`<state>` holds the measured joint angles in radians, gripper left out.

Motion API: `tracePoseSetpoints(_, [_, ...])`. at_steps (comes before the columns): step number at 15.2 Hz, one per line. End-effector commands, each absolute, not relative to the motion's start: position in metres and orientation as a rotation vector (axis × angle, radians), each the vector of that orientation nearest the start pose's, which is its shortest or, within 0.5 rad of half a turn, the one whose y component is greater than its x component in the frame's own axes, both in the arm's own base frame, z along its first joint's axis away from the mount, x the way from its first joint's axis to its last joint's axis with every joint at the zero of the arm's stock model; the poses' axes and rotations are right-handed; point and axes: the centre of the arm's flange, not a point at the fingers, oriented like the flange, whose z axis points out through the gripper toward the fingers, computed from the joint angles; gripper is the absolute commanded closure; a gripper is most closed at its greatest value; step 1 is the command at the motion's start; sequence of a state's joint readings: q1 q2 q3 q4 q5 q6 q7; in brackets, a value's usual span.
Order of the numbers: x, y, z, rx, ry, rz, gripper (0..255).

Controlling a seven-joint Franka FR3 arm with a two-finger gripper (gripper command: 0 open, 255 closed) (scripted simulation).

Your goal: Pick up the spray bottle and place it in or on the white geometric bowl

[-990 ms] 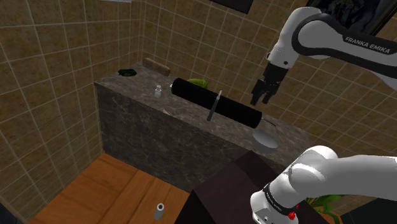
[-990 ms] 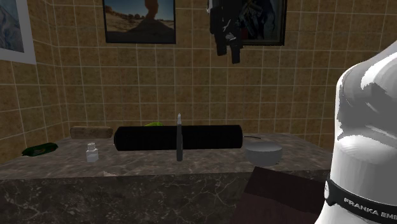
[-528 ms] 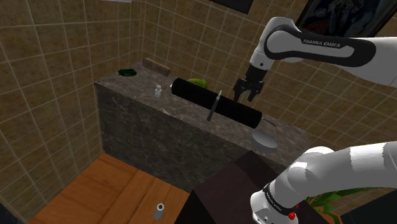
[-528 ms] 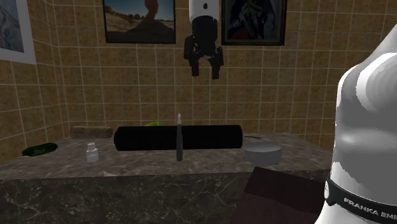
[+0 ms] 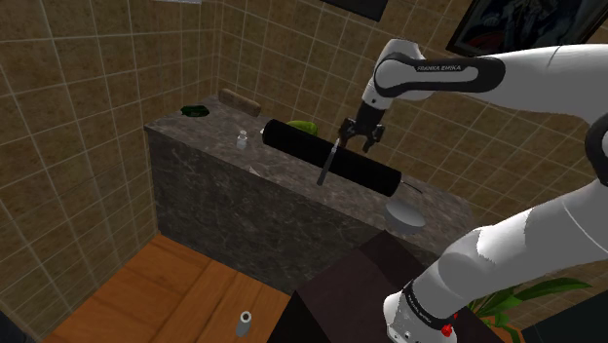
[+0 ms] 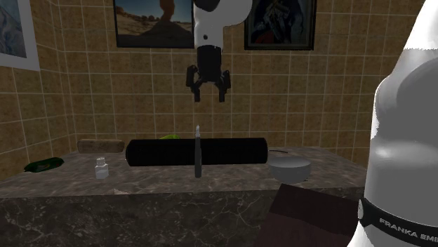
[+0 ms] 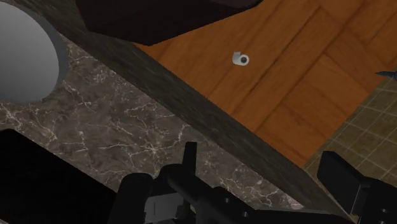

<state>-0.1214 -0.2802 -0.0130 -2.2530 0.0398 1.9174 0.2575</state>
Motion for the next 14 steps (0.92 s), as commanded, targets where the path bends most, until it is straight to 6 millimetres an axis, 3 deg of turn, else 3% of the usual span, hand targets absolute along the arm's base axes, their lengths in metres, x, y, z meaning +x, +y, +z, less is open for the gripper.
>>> tracePoseSetpoints(1, [0.479,-0.070,0.461,-3.030,0.701,0.076,0])
tracePoseSetpoints(14, [0.591,-0.165,0.393,-2.924,1.169,-0.006,0])
